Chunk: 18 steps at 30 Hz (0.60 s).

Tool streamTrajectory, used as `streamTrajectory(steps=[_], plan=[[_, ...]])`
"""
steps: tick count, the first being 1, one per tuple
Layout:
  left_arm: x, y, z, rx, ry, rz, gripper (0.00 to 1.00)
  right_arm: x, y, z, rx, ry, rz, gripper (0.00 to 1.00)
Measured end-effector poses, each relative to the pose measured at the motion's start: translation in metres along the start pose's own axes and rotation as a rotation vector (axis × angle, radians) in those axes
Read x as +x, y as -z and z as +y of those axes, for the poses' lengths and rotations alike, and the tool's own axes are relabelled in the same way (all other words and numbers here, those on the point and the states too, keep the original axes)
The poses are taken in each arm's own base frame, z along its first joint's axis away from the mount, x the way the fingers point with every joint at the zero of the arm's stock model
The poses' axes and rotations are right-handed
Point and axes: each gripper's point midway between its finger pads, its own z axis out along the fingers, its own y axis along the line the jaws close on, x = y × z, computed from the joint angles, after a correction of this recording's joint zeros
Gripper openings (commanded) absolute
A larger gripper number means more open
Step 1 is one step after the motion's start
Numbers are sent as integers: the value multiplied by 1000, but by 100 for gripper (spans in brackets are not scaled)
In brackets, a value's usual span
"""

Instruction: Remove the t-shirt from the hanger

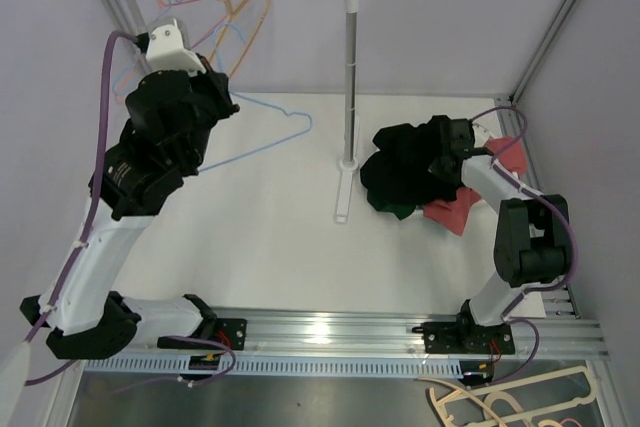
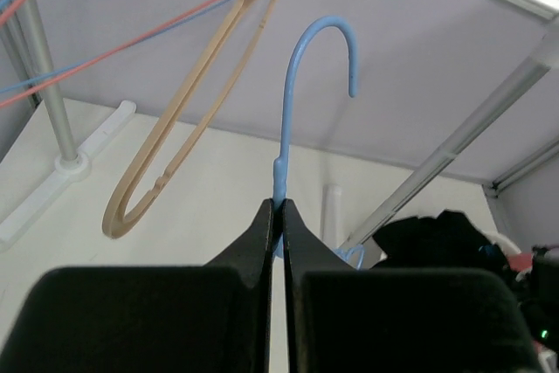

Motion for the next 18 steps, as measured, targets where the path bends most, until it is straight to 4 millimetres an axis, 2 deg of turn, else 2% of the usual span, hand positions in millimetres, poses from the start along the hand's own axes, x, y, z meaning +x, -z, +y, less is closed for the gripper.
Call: streamTrajectory(steps=[4, 10, 14, 18], plan=[[-15, -20, -9, -4, 8, -38, 1, 9, -4, 6, -65, -42, -47, 0], [-14, -40, -19, 4, -19, -56, 1, 2, 6, 6, -74, -57, -73, 0], [-17, -48, -24, 13, -32, -77, 1, -7, 39, 1, -68, -30, -92, 1], [-26, -56, -31, 12, -37, -107, 1, -34, 89, 7, -115, -9, -167, 0]])
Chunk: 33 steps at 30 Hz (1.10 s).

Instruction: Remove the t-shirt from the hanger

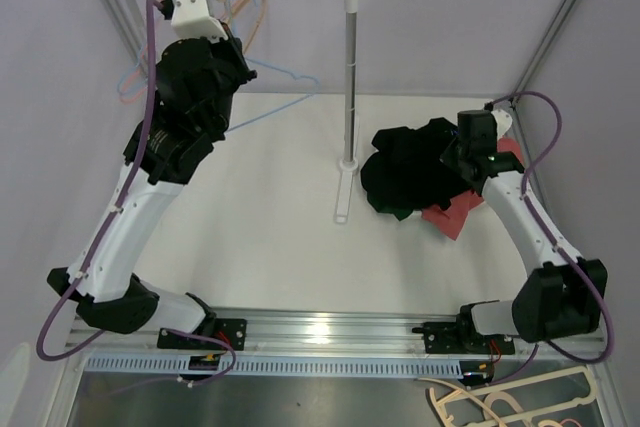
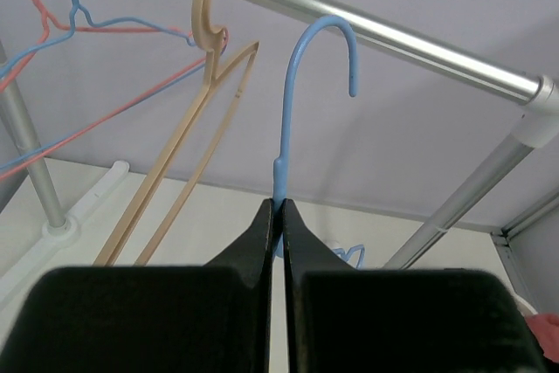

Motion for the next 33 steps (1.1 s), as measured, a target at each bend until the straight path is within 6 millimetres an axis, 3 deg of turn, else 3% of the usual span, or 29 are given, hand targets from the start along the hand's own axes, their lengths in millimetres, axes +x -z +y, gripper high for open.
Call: streamTrajectory(steps=[3, 5, 7, 12, 15, 19, 21, 22, 24, 33], plan=[[-8, -8, -3, -12, 3, -36, 1, -30, 32, 10, -60, -7, -89, 1], [-12, -11, -5, -14, 11, -63, 1, -39, 46, 10, -81, -6, -126, 9], [-18, -14, -7, -13, 22, -91, 1, -42, 52, 8, -84, 4, -137, 32], [-36, -30, -15, -48, 23, -155, 1, -33, 47, 4, -70, 56, -100, 32], [-35, -42, -20, -72, -2, -180, 1, -30, 45, 3, -64, 68, -88, 35], [-24, -59, -26, -94, -66, -184, 1, -30, 42, 0, -54, 79, -85, 60], [-19, -67, -28, -107, -94, -187, 1, -29, 40, -3, -37, 85, -81, 64], [-16, -72, -29, -114, -108, -189, 1, -28, 39, -5, -23, 90, -80, 78], [-15, -78, -32, -126, -133, -200, 1, -27, 38, -10, -2, 95, -78, 88], [-30, -85, -32, -183, -154, -285, 1, -34, 50, -11, -13, 88, -106, 91]])
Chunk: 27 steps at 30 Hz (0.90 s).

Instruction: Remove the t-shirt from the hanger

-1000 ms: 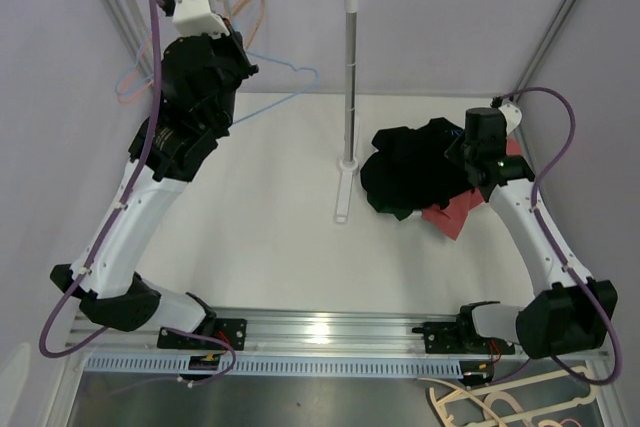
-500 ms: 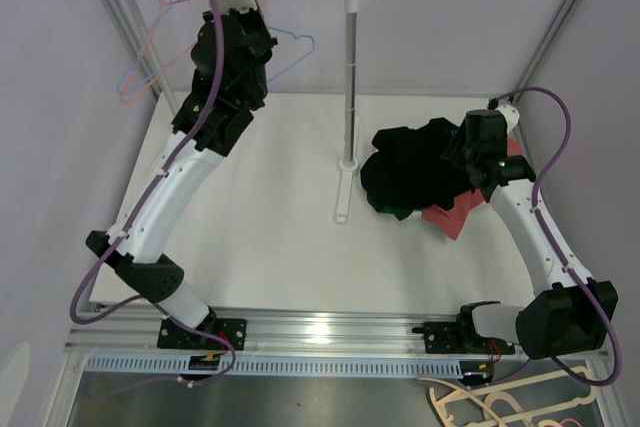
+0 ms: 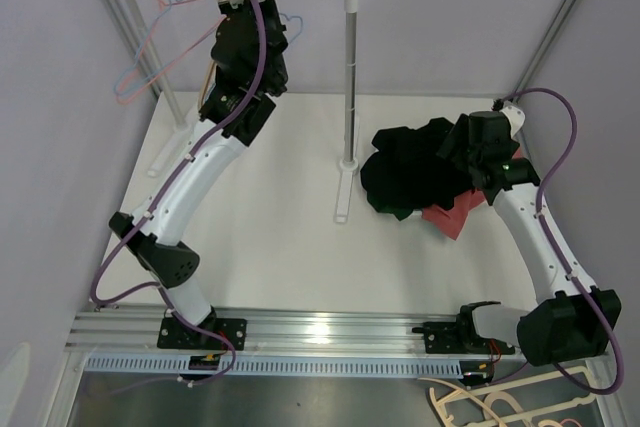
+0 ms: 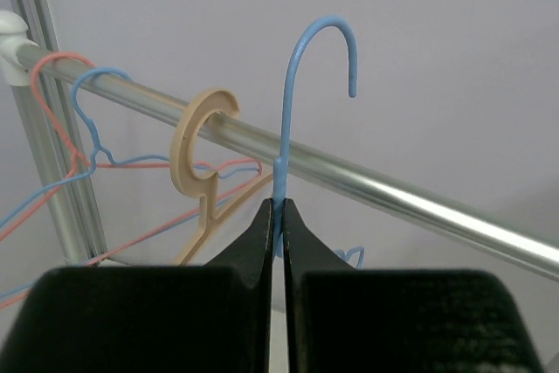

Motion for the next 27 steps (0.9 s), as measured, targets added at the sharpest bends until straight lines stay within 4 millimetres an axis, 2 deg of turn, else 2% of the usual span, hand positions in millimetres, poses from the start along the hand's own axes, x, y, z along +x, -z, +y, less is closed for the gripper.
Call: streamTrajectory(steps=[5, 7, 9, 15, 19, 23, 27], plan=[[-16, -5, -2, -17, 16, -48, 1, -5, 10, 3, -32, -4, -17, 91], [-16, -9, -5, -22, 14, -59, 1, -9, 17, 5, -54, -10, -32, 91], [-11, -13, -10, -22, 10, -58, 1, -15, 27, 7, -78, -15, -54, 92], [22, -23, -29, -7, -36, -16, 1, -30, 47, 8, -120, -24, -109, 92], [43, -26, -38, 0, -63, 15, 1, -31, 49, 9, -127, -20, -113, 93], [50, -26, -41, 4, -71, 30, 1, -30, 49, 10, -136, -18, -108, 93], [57, -25, -43, 6, -69, 39, 10, -29, 49, 12, -145, -19, -106, 93]])
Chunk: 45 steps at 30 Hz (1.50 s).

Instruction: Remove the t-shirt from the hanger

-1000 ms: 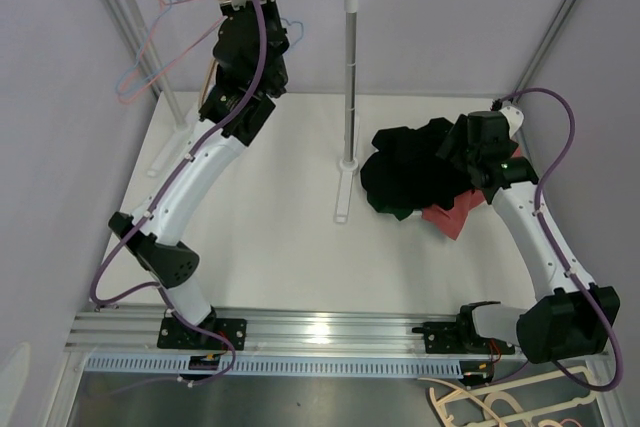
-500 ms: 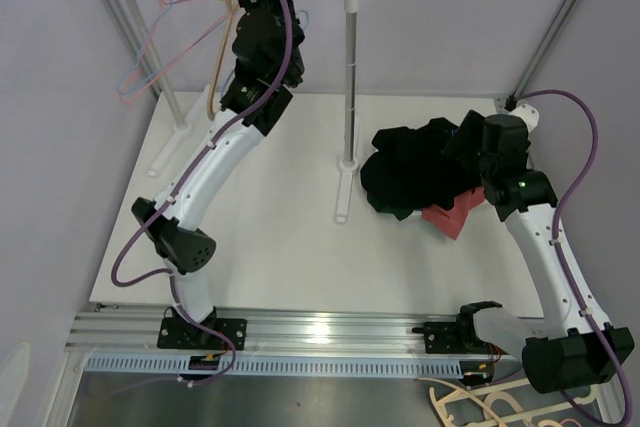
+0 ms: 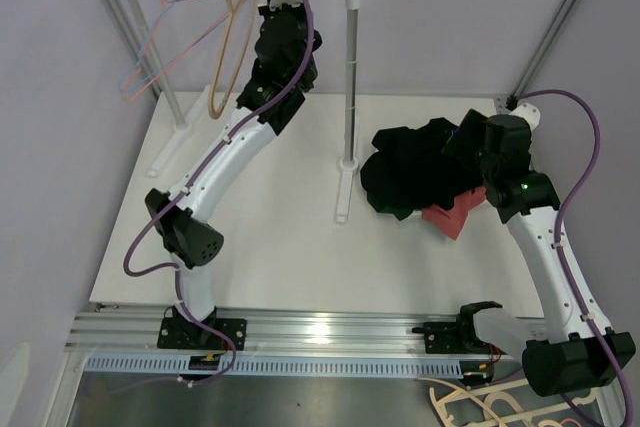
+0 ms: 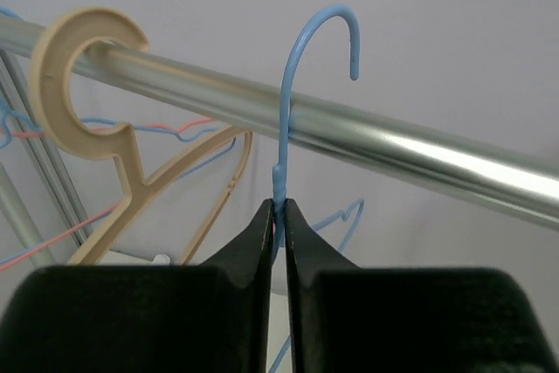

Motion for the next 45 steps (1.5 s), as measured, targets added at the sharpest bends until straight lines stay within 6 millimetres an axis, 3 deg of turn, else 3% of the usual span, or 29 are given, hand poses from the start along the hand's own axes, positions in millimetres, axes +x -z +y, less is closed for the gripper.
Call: streamTrajectory(steps=[6, 8, 12, 17, 21, 25, 29, 33, 42, 45], plan=[[23, 2, -7, 19, -21, 43, 32, 1, -1, 2, -11, -1, 3, 93], [22, 3, -9, 29, -21, 41, 33, 3, -1, 2, -12, 0, 7, 93], [13, 9, -12, 47, -20, 29, 43, 4, -2, 3, -18, 0, 12, 93], [-17, 23, -7, 63, -35, -10, 71, 5, -2, 5, -29, 1, 16, 96], [-62, 46, 9, 69, -24, -66, 100, 6, -4, 8, -48, 23, 22, 100], [-99, 84, 37, 104, 11, -93, 99, -9, 3, 21, -89, 49, 1, 99], [-113, 127, 69, 164, 57, -88, 99, -41, 21, 41, -154, 53, -68, 100], [-91, 171, 91, 255, 97, -27, 99, -42, 39, 51, -209, 66, -80, 99], [42, 257, 119, 490, 105, 246, 99, 0, 71, 30, -244, 94, -11, 100], [70, 280, 140, 518, 136, 315, 100, 11, 81, 26, -268, 92, 10, 100]])
